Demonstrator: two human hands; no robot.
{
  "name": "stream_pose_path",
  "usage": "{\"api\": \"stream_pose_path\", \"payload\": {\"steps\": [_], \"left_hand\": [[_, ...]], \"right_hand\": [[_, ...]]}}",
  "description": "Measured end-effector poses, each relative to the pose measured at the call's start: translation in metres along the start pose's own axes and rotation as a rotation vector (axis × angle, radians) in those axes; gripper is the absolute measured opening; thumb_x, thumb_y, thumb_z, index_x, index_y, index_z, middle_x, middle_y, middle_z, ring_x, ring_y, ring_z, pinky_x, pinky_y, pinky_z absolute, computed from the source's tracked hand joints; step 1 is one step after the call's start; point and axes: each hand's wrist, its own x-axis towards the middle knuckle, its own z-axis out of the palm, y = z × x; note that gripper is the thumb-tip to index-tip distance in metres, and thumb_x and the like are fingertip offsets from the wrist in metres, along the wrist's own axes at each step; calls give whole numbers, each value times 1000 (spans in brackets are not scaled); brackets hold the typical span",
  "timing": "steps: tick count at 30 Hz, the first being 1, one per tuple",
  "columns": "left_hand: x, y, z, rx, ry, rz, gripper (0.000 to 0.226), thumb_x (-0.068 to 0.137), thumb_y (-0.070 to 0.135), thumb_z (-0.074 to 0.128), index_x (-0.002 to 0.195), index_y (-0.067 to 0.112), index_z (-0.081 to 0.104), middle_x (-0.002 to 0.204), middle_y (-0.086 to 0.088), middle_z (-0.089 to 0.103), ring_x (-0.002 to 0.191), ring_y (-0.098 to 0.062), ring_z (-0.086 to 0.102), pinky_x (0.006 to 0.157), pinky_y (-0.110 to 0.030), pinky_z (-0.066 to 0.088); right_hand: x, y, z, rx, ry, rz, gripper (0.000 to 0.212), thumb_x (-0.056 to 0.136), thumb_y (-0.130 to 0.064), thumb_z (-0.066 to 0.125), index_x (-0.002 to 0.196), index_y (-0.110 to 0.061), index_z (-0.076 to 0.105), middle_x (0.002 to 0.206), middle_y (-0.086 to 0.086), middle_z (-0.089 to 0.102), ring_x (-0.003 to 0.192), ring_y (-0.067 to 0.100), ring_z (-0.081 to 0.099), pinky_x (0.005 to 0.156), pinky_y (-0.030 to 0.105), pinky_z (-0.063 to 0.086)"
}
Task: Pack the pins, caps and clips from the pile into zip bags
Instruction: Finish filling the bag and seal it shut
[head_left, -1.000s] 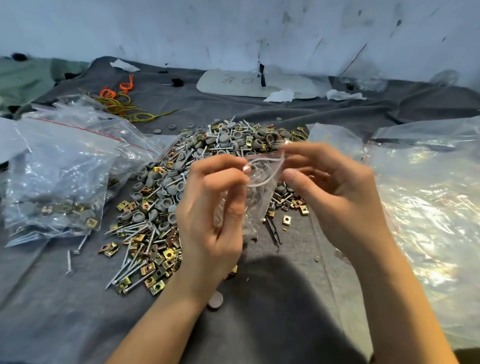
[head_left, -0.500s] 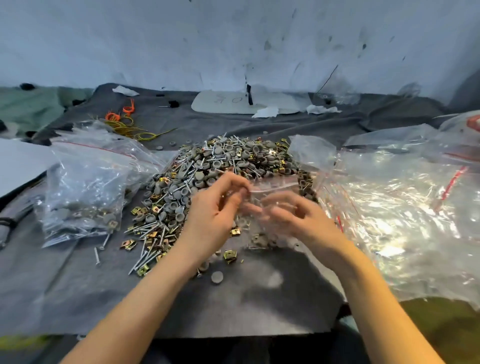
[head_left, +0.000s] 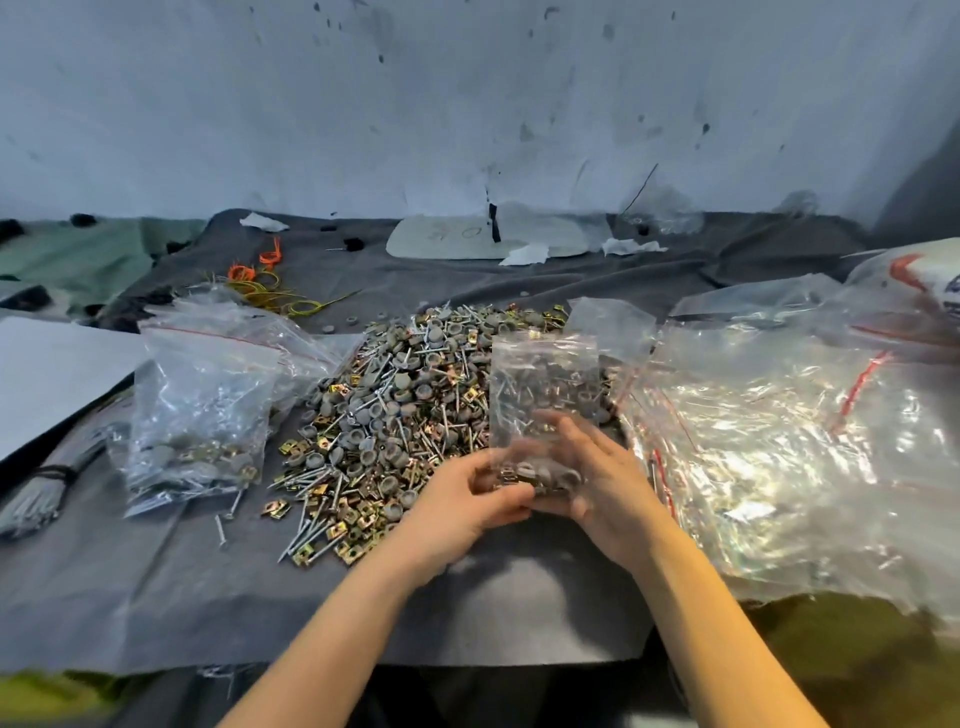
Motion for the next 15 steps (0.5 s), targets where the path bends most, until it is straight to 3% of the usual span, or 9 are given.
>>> {"api": "stream_pose_path", "payload": {"steps": [6,10,13,15], "left_hand": [[0,-13,-3,23,66,82,28,95,-8,54,106,14,67,89,3,78,83,-11,74,69,-20,58],[-3,-21,-3,1,104,164,27,95,1,55,109,21,67,97,3,78,93,-15,74,72,-23,59],[-3,-23,-4,-24,86,172,32,86,18,60,117,27,63,103,5,77,98,-16,73,73,-24,59],[-2,-24,-5,-12,97,180,32,83,18,62,115,26,63,101,6,77,97,-15,73,72,-23,59]], "right_hand": [[-3,20,-11,78,-161,9,45,78,1,68,120,-14,63,118,18,66,105,29,65,83,41,57],[-4,21,-12,43,-169,-2,52,75,4,69,125,-11,59,120,21,64,111,32,63,84,39,55],[-4,23,-12,26,-162,-22,46,81,-1,61,127,-9,56,120,21,64,110,32,63,82,38,56],[-4,22,-11,20,-140,-35,38,83,-5,59,121,-9,60,118,20,66,104,30,66,74,34,58]]}}
